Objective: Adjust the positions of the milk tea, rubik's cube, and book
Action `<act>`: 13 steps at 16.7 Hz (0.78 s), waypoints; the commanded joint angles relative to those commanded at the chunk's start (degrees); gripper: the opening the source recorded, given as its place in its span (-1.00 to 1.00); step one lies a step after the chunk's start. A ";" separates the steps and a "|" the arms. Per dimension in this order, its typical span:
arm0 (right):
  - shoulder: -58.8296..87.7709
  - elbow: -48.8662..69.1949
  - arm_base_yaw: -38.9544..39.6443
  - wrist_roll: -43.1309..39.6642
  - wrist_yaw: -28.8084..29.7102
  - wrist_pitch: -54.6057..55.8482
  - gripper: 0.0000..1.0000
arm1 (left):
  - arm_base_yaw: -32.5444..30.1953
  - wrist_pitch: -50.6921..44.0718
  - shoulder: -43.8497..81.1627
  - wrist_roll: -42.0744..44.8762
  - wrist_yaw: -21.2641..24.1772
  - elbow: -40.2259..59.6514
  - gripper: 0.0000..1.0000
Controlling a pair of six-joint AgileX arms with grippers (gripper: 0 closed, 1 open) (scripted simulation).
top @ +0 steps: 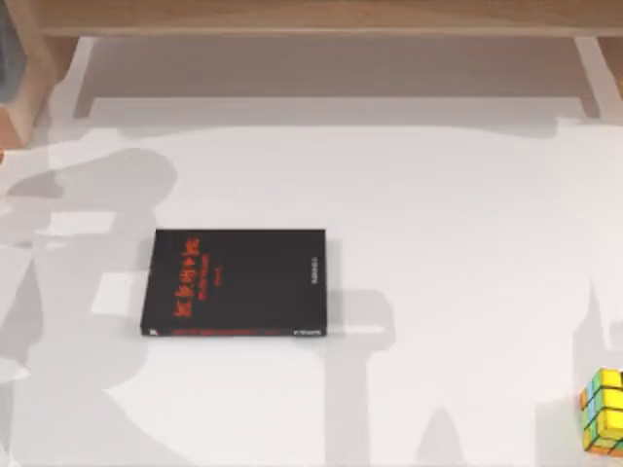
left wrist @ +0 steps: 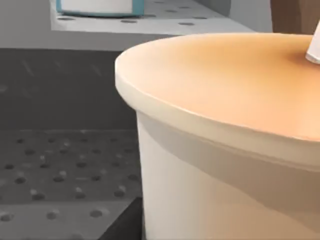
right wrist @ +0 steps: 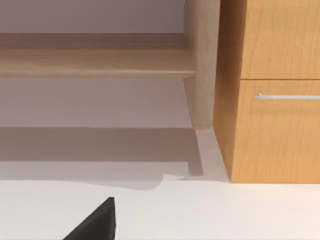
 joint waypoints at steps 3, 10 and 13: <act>0.00 0.00 0.00 0.00 0.00 0.00 1.00 | 5.26 3.51 3.01 1.29 -1.29 1.67 -1.00; 0.00 0.00 0.00 0.00 0.00 0.00 1.00 | 6.01 4.35 3.60 2.19 -1.84 2.17 -1.00; 0.00 0.00 0.00 0.00 0.00 0.00 1.00 | 6.13 6.86 5.96 2.16 -1.79 2.27 -1.00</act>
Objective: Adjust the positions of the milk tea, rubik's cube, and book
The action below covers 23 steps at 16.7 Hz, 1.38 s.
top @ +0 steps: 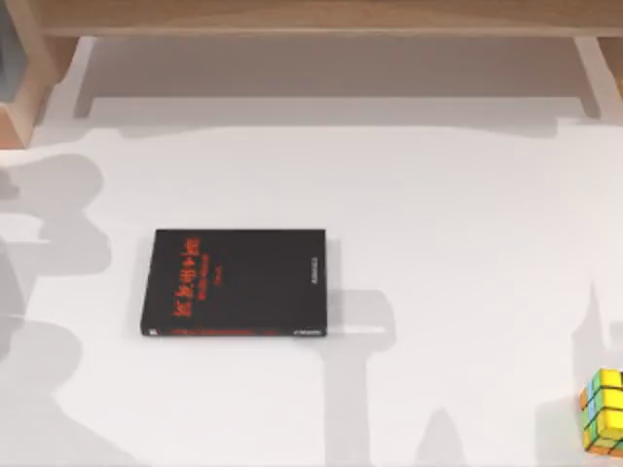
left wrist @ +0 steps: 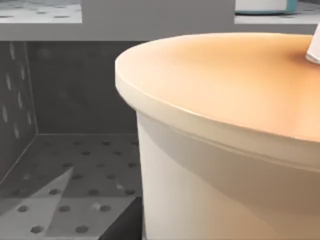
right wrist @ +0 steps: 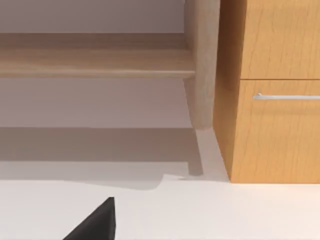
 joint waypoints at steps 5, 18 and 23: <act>0.00 0.00 0.00 0.00 0.00 0.00 1.00 | 0.05 4.39 4.26 -0.10 0.06 -0.21 -1.00; 0.00 0.00 0.00 0.00 0.00 0.00 1.00 | 0.05 4.43 4.32 -0.10 0.06 -0.22 0.51; 0.00 0.00 0.00 0.00 0.00 0.00 1.00 | 0.05 4.43 4.32 -0.10 0.06 -0.22 1.00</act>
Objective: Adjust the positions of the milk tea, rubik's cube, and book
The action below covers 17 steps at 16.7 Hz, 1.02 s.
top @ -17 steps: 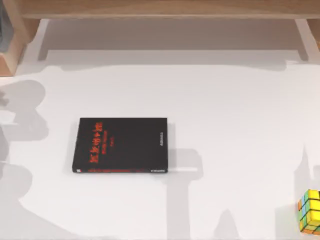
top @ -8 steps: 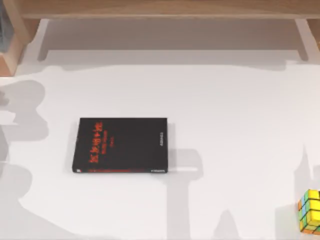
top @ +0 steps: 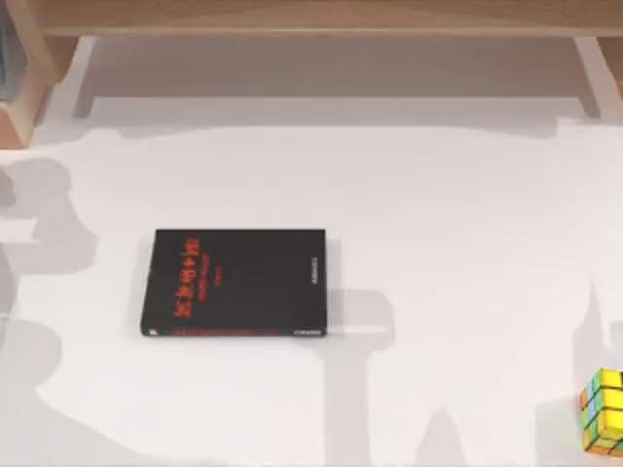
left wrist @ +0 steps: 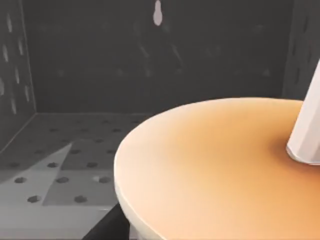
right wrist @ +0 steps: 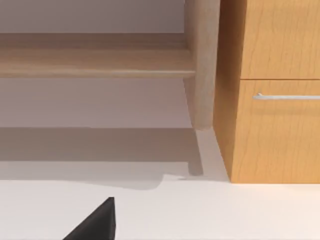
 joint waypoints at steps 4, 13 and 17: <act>0.00 0.00 0.00 0.00 0.00 0.00 1.00 | 0.00 0.00 0.00 0.00 0.00 0.00 1.00; 0.00 0.00 0.00 0.00 0.00 0.00 1.00 | 1.83 2.80 -2.33 0.06 1.81 -5.30 1.00; 0.00 0.00 0.00 0.00 0.00 0.00 1.00 | 2.45 3.73 -2.86 0.03 2.45 -6.59 1.00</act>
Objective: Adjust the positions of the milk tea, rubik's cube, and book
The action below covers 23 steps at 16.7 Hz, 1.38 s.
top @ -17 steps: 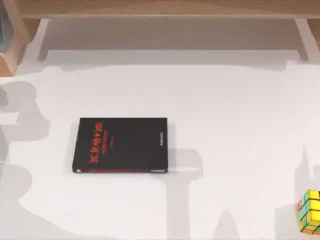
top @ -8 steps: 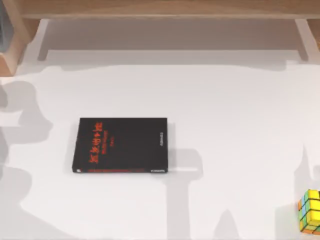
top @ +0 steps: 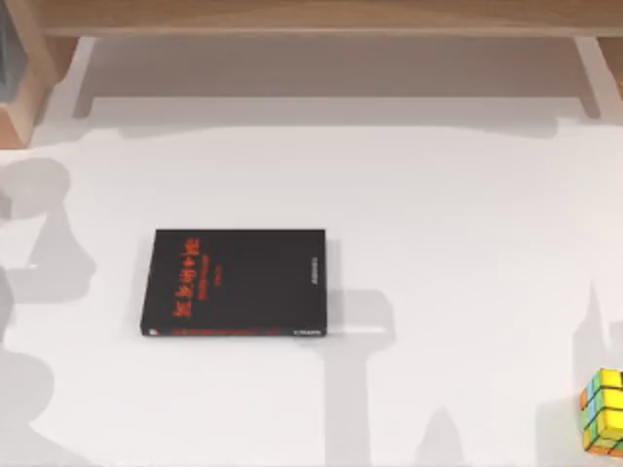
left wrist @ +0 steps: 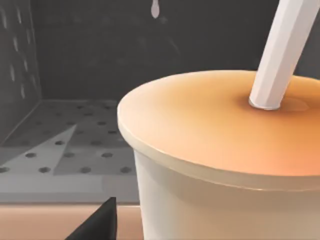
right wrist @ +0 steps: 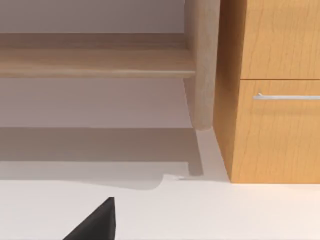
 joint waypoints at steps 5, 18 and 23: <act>0.00 0.00 0.00 0.00 0.00 0.00 1.00 | 0.13 -3.75 -3.62 0.03 0.56 -1.01 1.00; 0.00 0.00 0.00 0.00 0.00 0.00 1.00 | 0.83 -12.56 -15.76 0.03 1.06 -3.16 1.00; 0.00 0.00 0.00 0.00 0.00 0.00 1.00 | -2.99 -21.14 -28.92 -0.23 -2.90 -7.36 1.00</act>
